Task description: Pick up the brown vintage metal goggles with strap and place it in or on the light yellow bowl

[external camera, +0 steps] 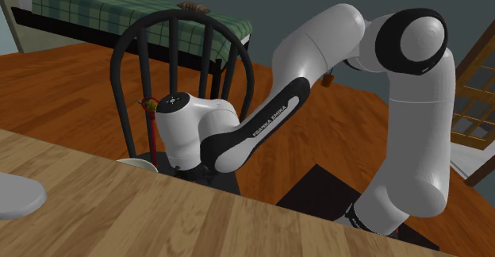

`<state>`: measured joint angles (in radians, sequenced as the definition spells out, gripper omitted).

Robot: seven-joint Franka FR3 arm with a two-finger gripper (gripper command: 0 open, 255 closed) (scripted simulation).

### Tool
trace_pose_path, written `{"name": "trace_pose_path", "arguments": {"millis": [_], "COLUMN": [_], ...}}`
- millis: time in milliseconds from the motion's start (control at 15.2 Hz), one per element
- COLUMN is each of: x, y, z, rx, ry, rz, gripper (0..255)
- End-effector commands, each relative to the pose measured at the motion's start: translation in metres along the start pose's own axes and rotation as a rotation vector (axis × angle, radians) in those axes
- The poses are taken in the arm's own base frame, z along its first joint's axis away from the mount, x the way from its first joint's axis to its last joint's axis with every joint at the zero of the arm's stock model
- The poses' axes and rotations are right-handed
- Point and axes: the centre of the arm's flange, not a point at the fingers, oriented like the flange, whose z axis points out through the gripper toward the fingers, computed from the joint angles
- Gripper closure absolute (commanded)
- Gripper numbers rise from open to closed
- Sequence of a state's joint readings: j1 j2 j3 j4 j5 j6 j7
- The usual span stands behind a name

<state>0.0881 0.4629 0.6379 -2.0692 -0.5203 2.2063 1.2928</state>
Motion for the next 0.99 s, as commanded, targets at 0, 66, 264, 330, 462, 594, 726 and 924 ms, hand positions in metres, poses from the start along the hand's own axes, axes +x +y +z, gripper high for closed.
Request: {"name": "trace_pose_path", "arguments": {"millis": [0,66,264,330,462,594,726,924], "x": [-0.0001,-0.0001,-0.0001,-0.0001,-0.0001,-0.0001,-0.0001,-0.0001], "y": [-0.0006,-0.0006,-0.0006,-0.0006,-0.0006,-0.0006,-0.0006,-0.0006], "z": [0.0106,0.0137,0.0137,0.0137,0.0137,0.0137,0.0137,0.0137], "rx": [0.0,0.0,0.0,0.0,0.0,0.0,0.0,0.0], "ry": [0.0,0.0,0.0,0.0,0.0,0.0,0.0,0.0], "rz": [0.0,0.0,0.0,0.0,0.0,0.0,0.0,0.0], "gripper": [0,0,0,0,0,255,255,255]}}
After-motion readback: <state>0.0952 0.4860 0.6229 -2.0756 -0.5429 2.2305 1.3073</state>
